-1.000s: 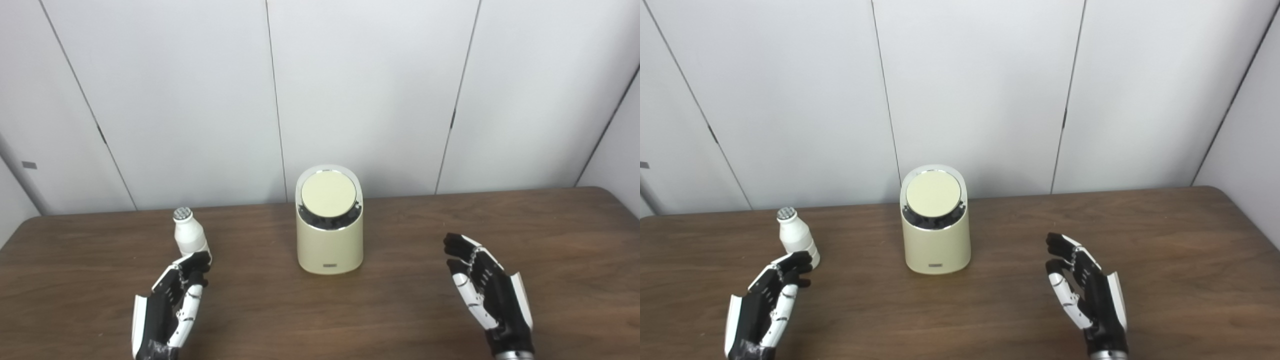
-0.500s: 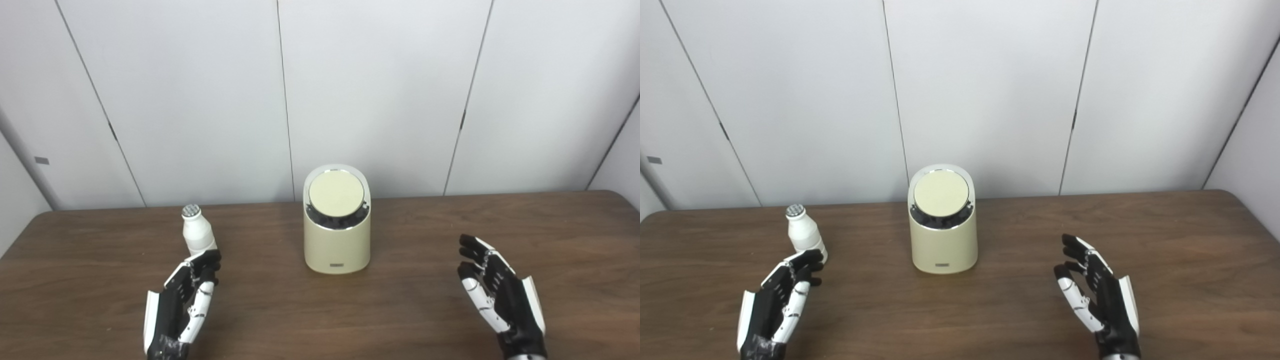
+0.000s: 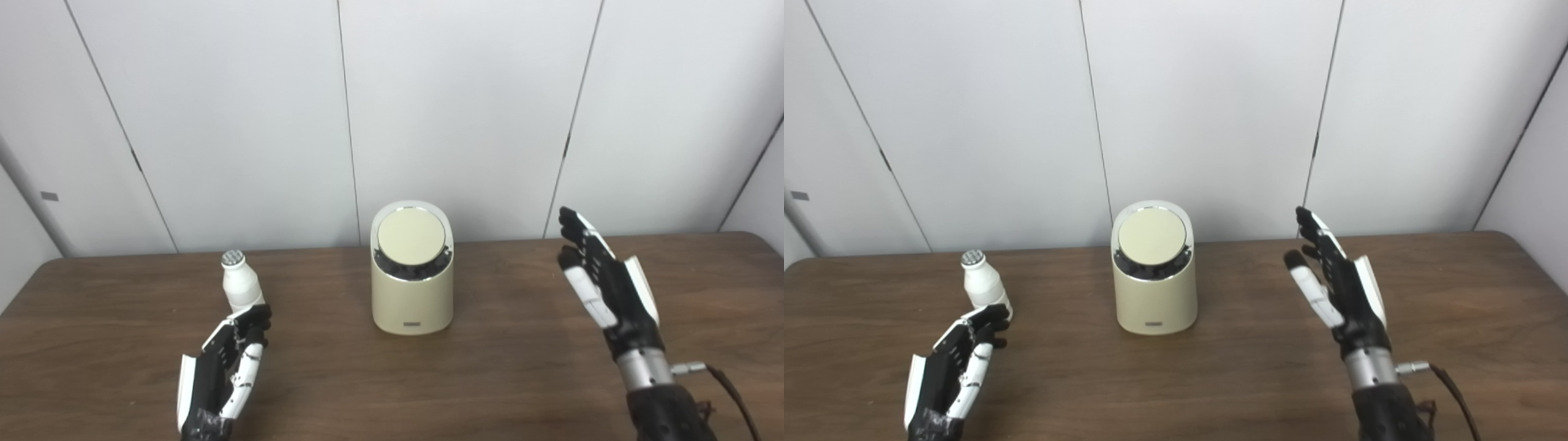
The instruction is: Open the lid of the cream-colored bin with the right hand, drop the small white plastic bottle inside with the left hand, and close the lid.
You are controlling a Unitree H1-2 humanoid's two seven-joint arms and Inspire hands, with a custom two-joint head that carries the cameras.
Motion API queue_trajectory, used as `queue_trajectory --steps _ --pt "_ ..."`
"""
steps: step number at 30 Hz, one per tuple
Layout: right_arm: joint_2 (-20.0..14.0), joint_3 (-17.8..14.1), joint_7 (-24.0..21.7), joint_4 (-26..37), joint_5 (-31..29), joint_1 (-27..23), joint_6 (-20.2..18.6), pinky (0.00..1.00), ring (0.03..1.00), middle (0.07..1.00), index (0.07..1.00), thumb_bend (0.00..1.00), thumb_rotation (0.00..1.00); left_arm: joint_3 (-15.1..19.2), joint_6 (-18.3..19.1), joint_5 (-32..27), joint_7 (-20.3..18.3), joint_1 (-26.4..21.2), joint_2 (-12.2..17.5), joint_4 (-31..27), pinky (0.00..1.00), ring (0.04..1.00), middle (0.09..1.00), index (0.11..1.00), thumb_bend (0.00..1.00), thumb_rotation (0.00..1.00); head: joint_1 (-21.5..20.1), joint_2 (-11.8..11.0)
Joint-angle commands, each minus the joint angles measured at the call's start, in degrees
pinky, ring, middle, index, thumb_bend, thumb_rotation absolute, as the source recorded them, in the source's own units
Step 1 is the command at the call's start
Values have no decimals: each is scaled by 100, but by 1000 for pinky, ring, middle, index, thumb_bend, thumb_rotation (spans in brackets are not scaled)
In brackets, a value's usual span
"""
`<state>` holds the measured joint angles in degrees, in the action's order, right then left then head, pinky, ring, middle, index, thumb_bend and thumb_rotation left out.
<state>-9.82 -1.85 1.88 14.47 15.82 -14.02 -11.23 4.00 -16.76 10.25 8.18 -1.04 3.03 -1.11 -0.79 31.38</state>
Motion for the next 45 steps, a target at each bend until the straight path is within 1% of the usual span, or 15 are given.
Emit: queue_trajectory --steps 1,8,11,12,14,15,18,21,23,27,31,34,38,41,45 --pt "-63 34 -26 170 176 -335 -121 898 937 941 922 775 900 -14 -179 55 68 -132 -12 33 638 721 743 730 417 695 0 0" --pt "28 297 -78 158 557 -918 -682 885 960 993 919 832 855 -15 -181 65 80 -135 -50 50 630 718 739 726 410 682 51 -38" --pt "37 460 -102 116 791 -1157 -872 863 950 972 912 894 832 -14 -172 70 81 -130 -56 56 635 721 739 727 424 691 71 -32" --pt "37 509 -109 107 835 -1228 -887 824 920 947 917 948 795 -16 -155 65 78 -127 -63 43 634 719 736 725 430 693 72 -28" --pt "65 579 -120 87 907 -1359 -949 801 902 932 920 987 764 -19 -137 63 78 -126 -75 29 633 718 736 724 431 694 69 -29" --pt "102 609 -117 62 958 -1442 -1021 773 891 929 926 994 718 -20 -137 59 78 -129 -81 32 627 714 734 723 427 690 71 -28" --pt "182 691 -105 -32 1089 -1642 -1192 720 883 937 929 989 648 -25 -167 80 92 -142 -91 62 619 710 733 722 425 687 95 -40" --pt "190 839 -80 -186 1356 -1811 -1285 678 869 934 937 971 623 -27 -187 77 100 -150 -97 98 621 710 733 722 426 691 103 -50" --pt "182 921 -56 -283 1502 -1883 -1302 673 863 927 932 960 616 -27 -195 86 112 -156 -104 118 627 712 732 721 431 695 102 -55" --pt "250 1055 -135 -441 1719 -2024 -1510 742 887 948 947 955 596 -35 -180 21 82 -166 -118 127 618 708 729 719 424 687 85 -62" --pt "327 1161 -169 -670 1927 -2168 -1554 756 899 956 953 972 565 -59 -150 -37 37 -174 -132 139 627 715 730 721 450 684 102 -65" --pt "394 1176 -131 -834 2024 -2257 -1550 769 914 958 944 997 542 -68 -146 -46 31 -183 -146 147 625 715 730 722 453 679 102 -63" --pt "522 1184 -109 -1110 2245 -2377 -1561 780 918 966 950 1000 516 -71 -164 -34 50 -196 -177 170 621 710 729 720 440 669 119 -68" --pt "538 1228 -148 -1319 2486 -2456 -1565 801 922 965 960 1000 557 -79 -150 -48 39 -200 -200 167 622 712 733 722 456 673 145 -72" --pt "570 1267 -176 -1514 2620 -2486 -1562 844 935 968 963 1000 562 -92 -127 -44 40 -200 -224 157 626 714 734 724 465 681 171 -62"
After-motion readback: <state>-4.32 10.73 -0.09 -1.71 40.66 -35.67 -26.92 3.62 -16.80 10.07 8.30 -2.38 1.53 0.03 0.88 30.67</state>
